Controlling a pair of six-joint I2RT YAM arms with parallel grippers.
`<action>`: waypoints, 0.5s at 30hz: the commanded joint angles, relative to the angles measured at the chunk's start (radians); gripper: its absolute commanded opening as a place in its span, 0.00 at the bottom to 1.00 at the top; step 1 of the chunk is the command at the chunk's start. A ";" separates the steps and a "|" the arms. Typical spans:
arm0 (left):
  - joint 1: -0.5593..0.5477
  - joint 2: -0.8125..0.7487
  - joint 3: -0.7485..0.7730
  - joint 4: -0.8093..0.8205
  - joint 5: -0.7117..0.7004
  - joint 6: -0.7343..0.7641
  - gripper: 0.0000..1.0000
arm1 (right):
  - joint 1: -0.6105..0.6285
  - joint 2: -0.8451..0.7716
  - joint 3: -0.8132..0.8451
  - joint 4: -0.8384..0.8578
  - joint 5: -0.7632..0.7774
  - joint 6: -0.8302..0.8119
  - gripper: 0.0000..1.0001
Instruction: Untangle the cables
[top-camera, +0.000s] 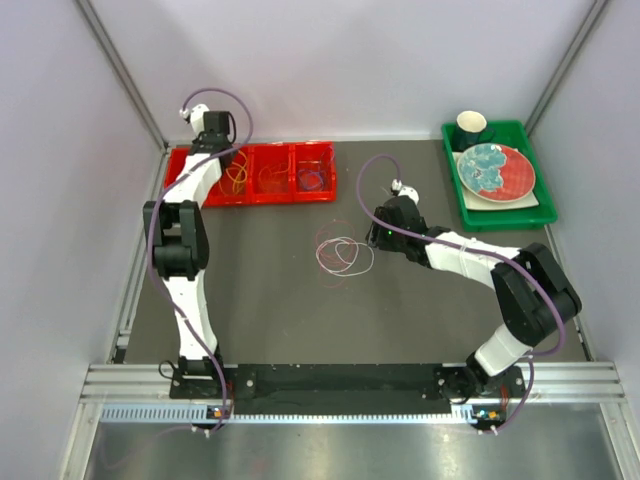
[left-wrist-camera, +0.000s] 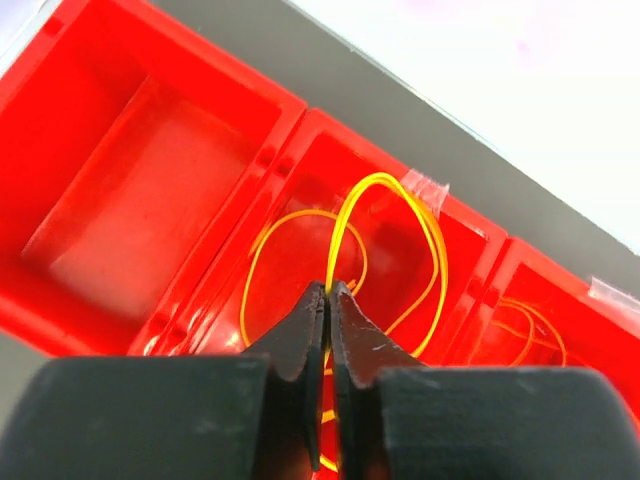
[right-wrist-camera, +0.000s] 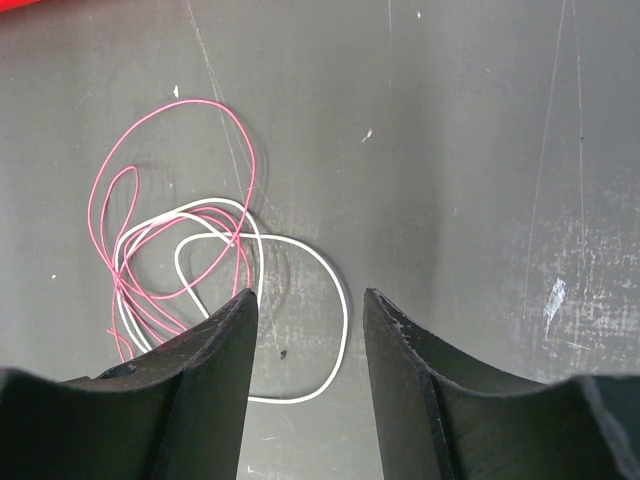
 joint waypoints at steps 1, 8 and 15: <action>0.005 0.042 0.104 -0.032 -0.011 0.028 0.35 | 0.009 0.009 0.050 0.015 0.003 -0.005 0.46; 0.003 -0.027 0.101 -0.078 0.046 0.019 0.72 | 0.008 0.012 0.053 0.015 0.003 -0.003 0.46; -0.020 -0.177 0.002 -0.070 0.061 0.050 0.72 | 0.008 0.013 0.055 0.015 0.004 -0.005 0.46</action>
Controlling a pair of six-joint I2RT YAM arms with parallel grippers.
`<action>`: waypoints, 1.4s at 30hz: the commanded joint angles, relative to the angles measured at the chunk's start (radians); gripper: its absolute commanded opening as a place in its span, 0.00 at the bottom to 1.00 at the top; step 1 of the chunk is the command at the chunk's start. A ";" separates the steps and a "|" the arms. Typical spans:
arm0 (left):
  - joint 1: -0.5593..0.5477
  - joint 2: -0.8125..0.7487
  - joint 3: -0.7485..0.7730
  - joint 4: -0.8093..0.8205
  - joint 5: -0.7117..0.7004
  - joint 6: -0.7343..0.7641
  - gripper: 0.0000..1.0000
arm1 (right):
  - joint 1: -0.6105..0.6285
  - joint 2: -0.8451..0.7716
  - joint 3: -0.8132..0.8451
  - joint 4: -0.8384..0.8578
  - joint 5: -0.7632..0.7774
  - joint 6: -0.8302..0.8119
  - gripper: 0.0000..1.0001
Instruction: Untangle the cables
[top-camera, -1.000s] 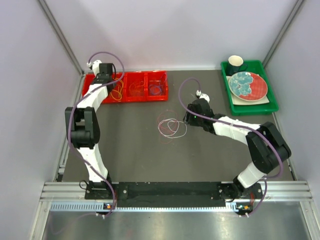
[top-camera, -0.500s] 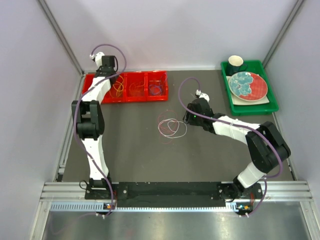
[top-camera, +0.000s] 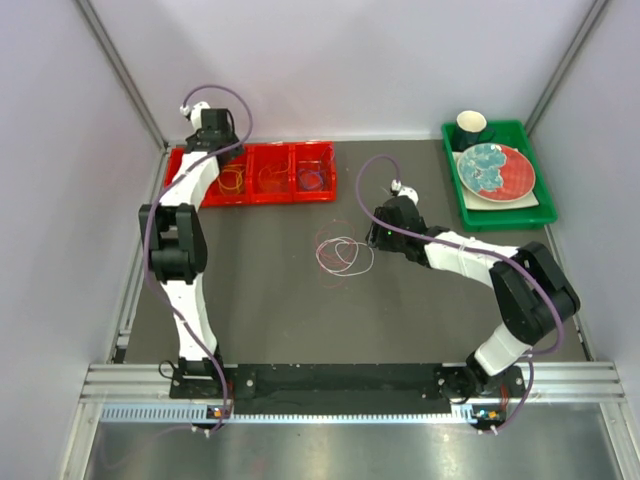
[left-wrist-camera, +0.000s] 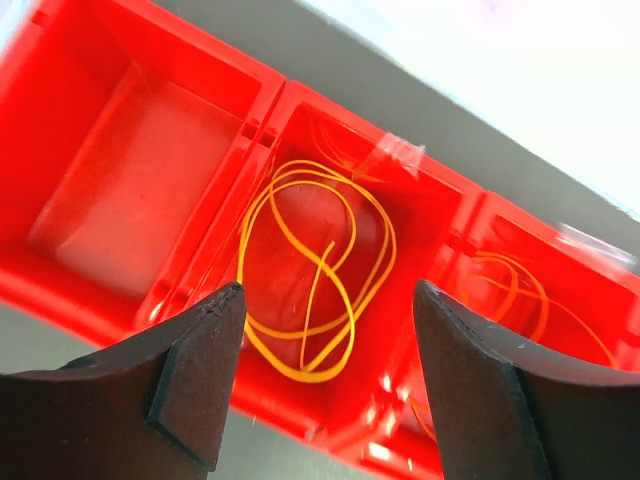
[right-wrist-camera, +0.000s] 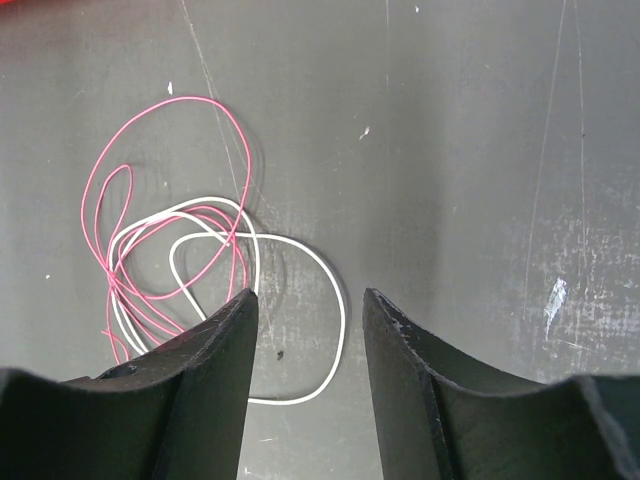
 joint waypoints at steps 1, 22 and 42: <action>-0.023 -0.173 -0.033 0.000 0.001 0.024 0.72 | 0.008 0.004 0.052 0.016 0.004 -0.005 0.46; -0.405 -0.635 -0.641 0.057 0.116 -0.007 0.57 | 0.009 -0.026 0.015 0.037 -0.008 0.000 0.46; -0.680 -0.606 -0.951 0.172 0.128 -0.211 0.53 | 0.008 -0.002 0.040 0.014 -0.025 -0.003 0.46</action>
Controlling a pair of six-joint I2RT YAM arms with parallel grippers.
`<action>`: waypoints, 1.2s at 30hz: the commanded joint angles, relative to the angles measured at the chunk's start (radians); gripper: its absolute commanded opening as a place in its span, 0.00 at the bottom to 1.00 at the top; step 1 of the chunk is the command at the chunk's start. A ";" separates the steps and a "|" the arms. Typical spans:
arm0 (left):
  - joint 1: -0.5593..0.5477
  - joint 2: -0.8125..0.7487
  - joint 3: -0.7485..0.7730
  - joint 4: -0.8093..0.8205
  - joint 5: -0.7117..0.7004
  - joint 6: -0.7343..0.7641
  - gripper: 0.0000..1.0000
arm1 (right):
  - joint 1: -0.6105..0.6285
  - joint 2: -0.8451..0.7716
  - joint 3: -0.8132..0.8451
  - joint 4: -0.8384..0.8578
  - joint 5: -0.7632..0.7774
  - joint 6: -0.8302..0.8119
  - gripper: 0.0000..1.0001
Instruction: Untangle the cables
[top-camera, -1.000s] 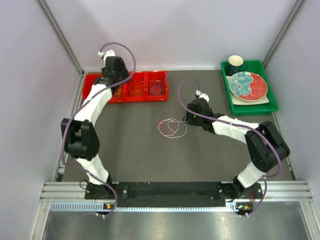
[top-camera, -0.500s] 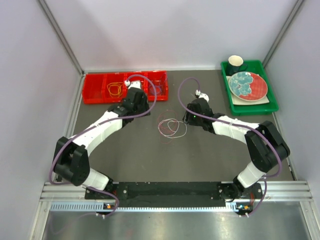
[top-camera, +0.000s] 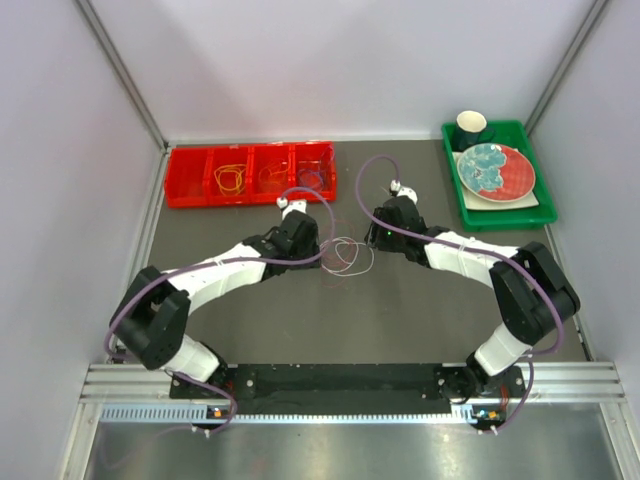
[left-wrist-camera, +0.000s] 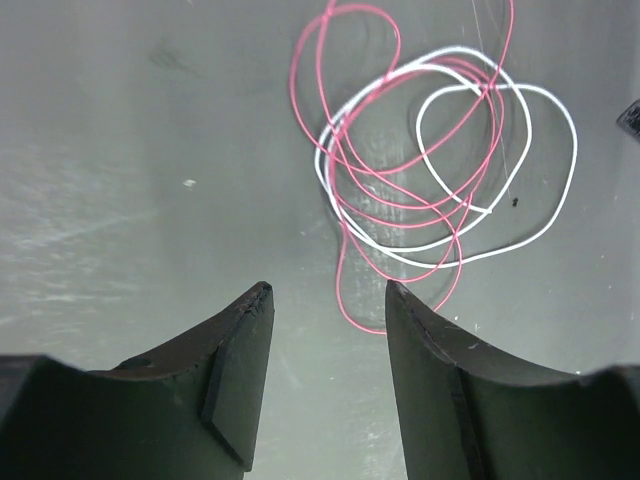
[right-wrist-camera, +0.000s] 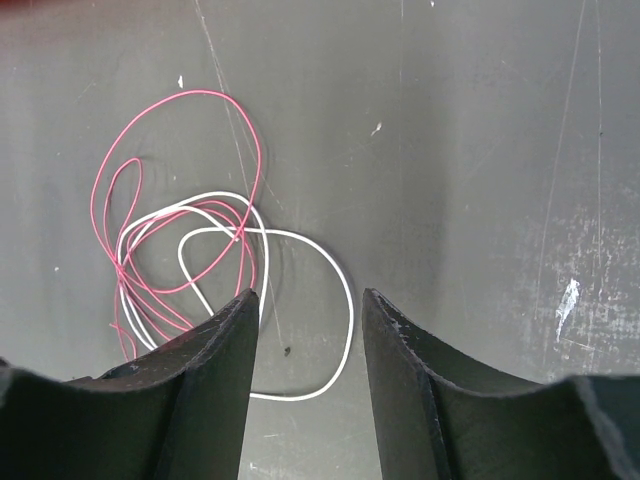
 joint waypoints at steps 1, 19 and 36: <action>-0.042 0.036 -0.020 0.096 -0.009 -0.053 0.53 | 0.008 -0.002 0.042 0.011 -0.003 -0.002 0.46; -0.076 0.228 0.040 0.107 -0.095 -0.068 0.38 | 0.009 0.004 0.043 0.012 -0.011 -0.003 0.45; -0.077 0.128 0.167 -0.103 -0.192 -0.019 0.00 | 0.020 0.013 0.060 -0.015 -0.002 -0.011 0.45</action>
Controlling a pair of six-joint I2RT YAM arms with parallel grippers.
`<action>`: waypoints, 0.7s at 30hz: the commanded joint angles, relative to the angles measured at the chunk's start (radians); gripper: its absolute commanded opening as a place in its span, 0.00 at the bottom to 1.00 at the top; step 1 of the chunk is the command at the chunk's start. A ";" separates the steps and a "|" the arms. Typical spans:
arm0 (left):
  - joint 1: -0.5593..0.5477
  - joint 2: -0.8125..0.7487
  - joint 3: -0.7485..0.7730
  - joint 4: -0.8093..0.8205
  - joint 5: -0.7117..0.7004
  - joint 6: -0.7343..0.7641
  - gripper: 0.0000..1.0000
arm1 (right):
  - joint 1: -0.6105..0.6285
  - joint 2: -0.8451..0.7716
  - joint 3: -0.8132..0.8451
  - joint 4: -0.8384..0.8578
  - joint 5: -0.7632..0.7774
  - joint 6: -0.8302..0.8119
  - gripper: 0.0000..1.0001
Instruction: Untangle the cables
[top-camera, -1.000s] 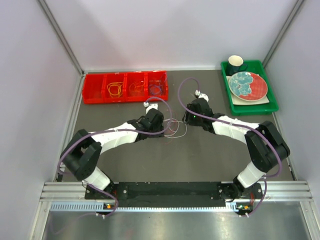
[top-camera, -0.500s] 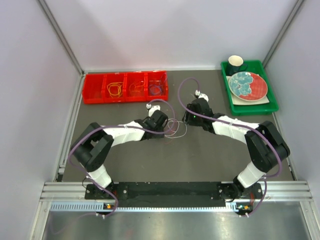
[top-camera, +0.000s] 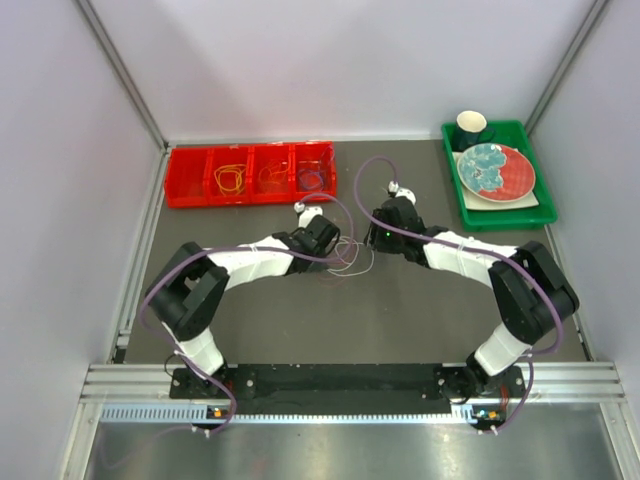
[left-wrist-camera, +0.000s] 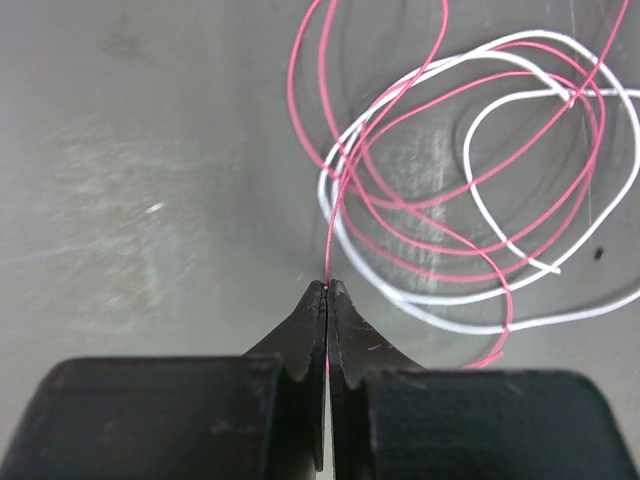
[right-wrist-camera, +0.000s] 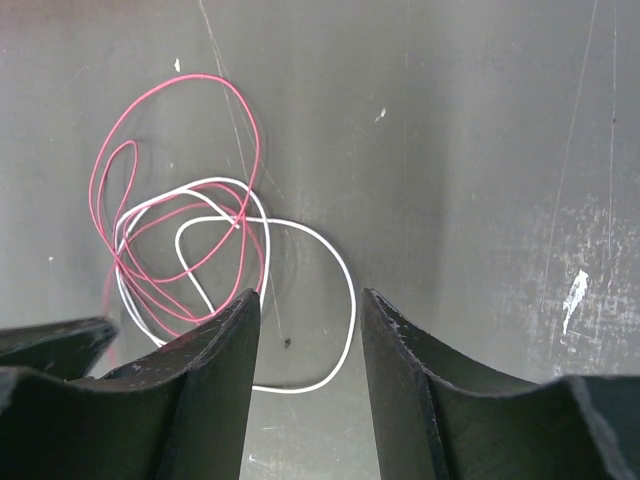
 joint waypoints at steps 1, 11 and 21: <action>-0.002 -0.183 0.082 -0.136 -0.108 0.039 0.00 | 0.011 0.008 0.057 0.002 0.006 -0.010 0.45; 0.009 -0.551 0.149 -0.456 -0.391 0.052 0.00 | 0.015 0.006 0.057 -0.002 0.011 -0.010 0.45; 0.009 -0.765 -0.076 -0.497 -0.296 -0.012 0.84 | 0.017 0.006 0.060 -0.002 0.011 -0.013 0.45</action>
